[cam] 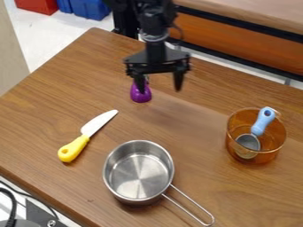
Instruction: Move the violet object in the silver pot before the yellow knife
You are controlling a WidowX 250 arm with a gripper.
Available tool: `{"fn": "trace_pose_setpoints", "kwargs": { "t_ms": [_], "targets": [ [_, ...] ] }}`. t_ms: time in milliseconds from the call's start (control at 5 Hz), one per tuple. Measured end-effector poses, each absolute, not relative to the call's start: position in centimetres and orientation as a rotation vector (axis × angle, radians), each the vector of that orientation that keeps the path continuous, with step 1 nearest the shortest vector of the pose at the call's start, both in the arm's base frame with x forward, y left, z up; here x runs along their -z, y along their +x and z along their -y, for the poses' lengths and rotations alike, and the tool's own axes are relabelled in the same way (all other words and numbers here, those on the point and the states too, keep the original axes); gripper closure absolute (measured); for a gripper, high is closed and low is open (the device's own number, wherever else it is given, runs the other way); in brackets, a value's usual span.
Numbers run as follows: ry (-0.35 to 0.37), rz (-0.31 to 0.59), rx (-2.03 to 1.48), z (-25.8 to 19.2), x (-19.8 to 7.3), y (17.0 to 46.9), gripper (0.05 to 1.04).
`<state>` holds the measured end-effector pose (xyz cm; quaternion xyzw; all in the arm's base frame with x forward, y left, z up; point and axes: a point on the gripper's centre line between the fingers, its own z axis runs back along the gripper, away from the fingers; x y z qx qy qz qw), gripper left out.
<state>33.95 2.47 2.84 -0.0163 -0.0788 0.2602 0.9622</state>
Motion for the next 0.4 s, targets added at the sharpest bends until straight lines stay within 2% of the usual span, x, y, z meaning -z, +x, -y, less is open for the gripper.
{"fn": "trace_pose_setpoints", "kwargs": {
  "t_ms": [400],
  "targets": [
    [-0.077, 0.134, -0.278, 4.6, -3.6, 27.9, 0.083]
  ]
}}
